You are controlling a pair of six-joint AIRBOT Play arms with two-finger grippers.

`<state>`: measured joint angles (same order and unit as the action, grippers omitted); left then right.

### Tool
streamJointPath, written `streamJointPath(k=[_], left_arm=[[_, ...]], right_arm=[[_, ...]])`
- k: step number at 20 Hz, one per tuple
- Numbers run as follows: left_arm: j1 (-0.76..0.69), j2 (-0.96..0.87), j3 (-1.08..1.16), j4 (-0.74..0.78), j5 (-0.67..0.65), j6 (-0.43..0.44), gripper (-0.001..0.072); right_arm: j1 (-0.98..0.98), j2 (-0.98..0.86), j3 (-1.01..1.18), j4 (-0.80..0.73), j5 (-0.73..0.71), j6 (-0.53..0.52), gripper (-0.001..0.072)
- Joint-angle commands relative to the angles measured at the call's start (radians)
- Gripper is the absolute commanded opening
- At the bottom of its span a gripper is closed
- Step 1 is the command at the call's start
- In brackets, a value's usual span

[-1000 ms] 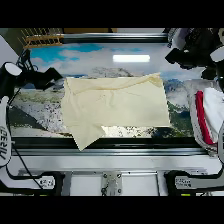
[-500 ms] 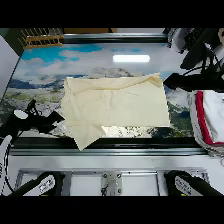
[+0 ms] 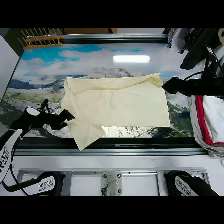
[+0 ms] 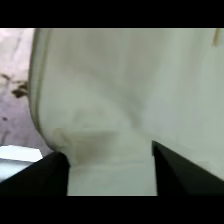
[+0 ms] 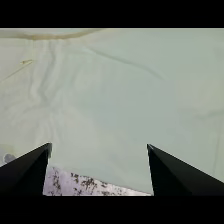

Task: Fold the clothes and pants, and hang the long-sleeved shirts on hangers.

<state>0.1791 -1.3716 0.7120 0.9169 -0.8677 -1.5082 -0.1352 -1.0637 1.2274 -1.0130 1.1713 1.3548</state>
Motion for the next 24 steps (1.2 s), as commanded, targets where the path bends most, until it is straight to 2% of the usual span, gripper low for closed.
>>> streamJointPath(k=[1,2,4,6,9,11,14,18,23,24], left_arm=[[-0.064,-0.013,0.023,-0.002,0.015,-0.009,0.0079],[-0.064,0.002,0.023,0.0,0.021,-0.008,0.0007],[-0.053,0.042,0.023,0.009,0.017,-0.006,0.0007],[-0.048,0.079,0.023,0.012,0.011,-0.003,0.0007],[-0.07,0.109,0.023,0.045,0.004,0.002,0.0006],[-0.085,0.108,0.021,0.061,0.003,0.002,0.0007],[-0.096,0.108,0.02,0.06,0.005,0.002,0.0007],[-0.095,0.108,0.02,0.06,0.004,0.002,0.0007],[-0.095,0.108,0.02,0.06,0.005,0.002,0.0007],[-0.095,0.108,0.02,0.06,0.007,0.002,0.0007]], right_arm=[[-0.009,0.004,-0.003,-0.024,0.046,0.007,0.0651],[-0.023,0.004,-0.013,-0.031,0.064,0.007,0.065],[-0.089,0.006,-0.074,-0.037,0.107,0.033,0.0651],[-0.18,0.009,-0.2,-0.058,0.108,0.127,0.0651],[-0.31,0.005,-0.454,-0.078,-0.005,0.34,0.0651],[-0.351,-0.007,-0.607,-0.053,-0.138,0.42,0.0651],[-0.321,-0.049,-0.722,0.06,-0.341,0.386,0.0651],[-0.221,-0.136,-0.723,0.136,-0.537,0.344,0.065],[-0.098,-0.201,-0.708,0.18,-0.672,0.342,0.0649],[-0.079,-0.206,-0.702,0.18,-0.678,0.318,0.0578]])
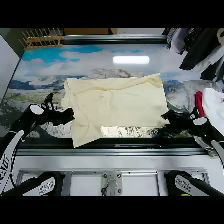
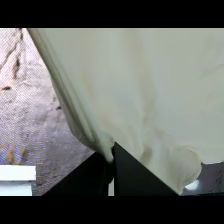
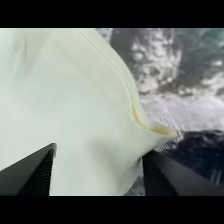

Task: Fold the clothes and pants, and hang the long-sleeved shirts on hangers.

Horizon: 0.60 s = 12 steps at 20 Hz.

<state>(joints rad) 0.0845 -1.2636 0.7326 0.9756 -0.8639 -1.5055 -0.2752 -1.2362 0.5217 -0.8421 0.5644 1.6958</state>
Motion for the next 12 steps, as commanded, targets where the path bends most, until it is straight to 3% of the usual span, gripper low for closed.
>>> streamJointPath(k=[1,2,4,8,12], left_arm=[[0.0,0.0,0.0,0.001,0.003,-0.001,0.0007],[0.002,0.0,0.0,0.0,0.003,-0.001,0.0007],[0.022,0.003,0.002,0.0,0.0,-0.002,0.0007],[0.114,0.14,0.067,-0.002,-0.038,-0.002,0.0006],[0.172,0.374,0.364,-0.009,-0.132,-0.002,0.0006]], right_arm=[[0.072,-0.035,0.012,0.01,-0.07,-0.071,0.0376],[0.078,-0.034,0.023,0.009,-0.064,-0.121,0.0214],[0.071,-0.019,0.06,0.003,-0.014,-0.218,0.001],[0.049,0.086,0.25,-0.179,0.121,-0.26,0.0009],[0.046,0.224,0.652,-0.327,0.29,-0.261,0.0009]])
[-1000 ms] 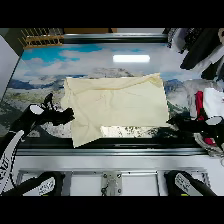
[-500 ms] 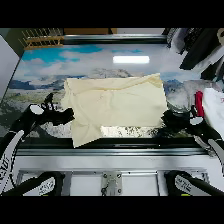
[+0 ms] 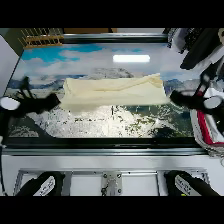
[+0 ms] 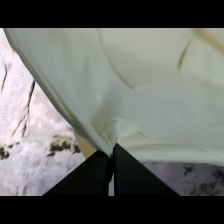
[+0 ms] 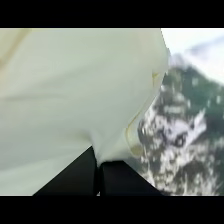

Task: Fold the clothes and pants, and hang the long-sleeved shirts on hangers.

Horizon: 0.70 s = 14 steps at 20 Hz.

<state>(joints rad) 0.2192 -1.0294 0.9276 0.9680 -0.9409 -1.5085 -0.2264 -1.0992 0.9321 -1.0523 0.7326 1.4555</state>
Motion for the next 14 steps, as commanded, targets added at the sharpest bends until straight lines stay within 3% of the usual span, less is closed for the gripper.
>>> streamJointPath(k=[1,5,8,14], left_arm=[[0.037,0.198,0.247,-0.001,-0.049,0.001,0.0006],[0.036,0.422,0.522,0.005,0.015,0.001,0.0006],[0.036,0.548,0.63,0.008,0.057,-0.015,0.0006],[0.036,0.6,0.751,0.008,-0.011,-0.09,0.0006]], right_arm=[[-0.003,0.122,0.342,-0.116,0.141,-0.02,0.0009],[-0.003,0.282,0.585,-0.116,0.144,-0.02,0.0009],[-0.003,0.417,0.613,-0.12,0.145,-0.019,0.0009],[-0.003,0.557,0.614,-0.124,0.178,0.014,0.0009]])
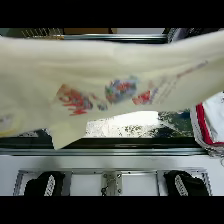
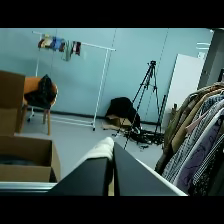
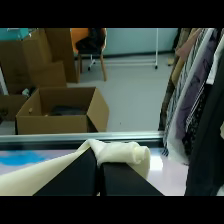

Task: Fold the clothes and pants, and hang the long-sleeved shirts on hangers.

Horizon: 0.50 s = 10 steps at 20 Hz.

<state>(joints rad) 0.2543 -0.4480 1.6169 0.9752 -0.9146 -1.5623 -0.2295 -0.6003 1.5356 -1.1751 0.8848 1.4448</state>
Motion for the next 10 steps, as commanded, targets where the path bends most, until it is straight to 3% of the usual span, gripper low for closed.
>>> streamJointPath(k=[1,6,10], left_arm=[[0.001,-0.005,0.078,0.001,-0.073,-0.048,0.0006],[0.001,-0.208,0.011,-0.001,-0.298,-0.077,0.0006],[-0.031,-0.416,-0.215,0.001,-0.293,-0.043,0.0006]], right_arm=[[0.0,0.058,0.011,0.0,0.053,0.025,0.0009],[0.0,-0.053,0.01,0.0,0.261,0.025,0.0009],[0.002,-0.298,0.01,0.0,0.432,0.02,0.0009]])
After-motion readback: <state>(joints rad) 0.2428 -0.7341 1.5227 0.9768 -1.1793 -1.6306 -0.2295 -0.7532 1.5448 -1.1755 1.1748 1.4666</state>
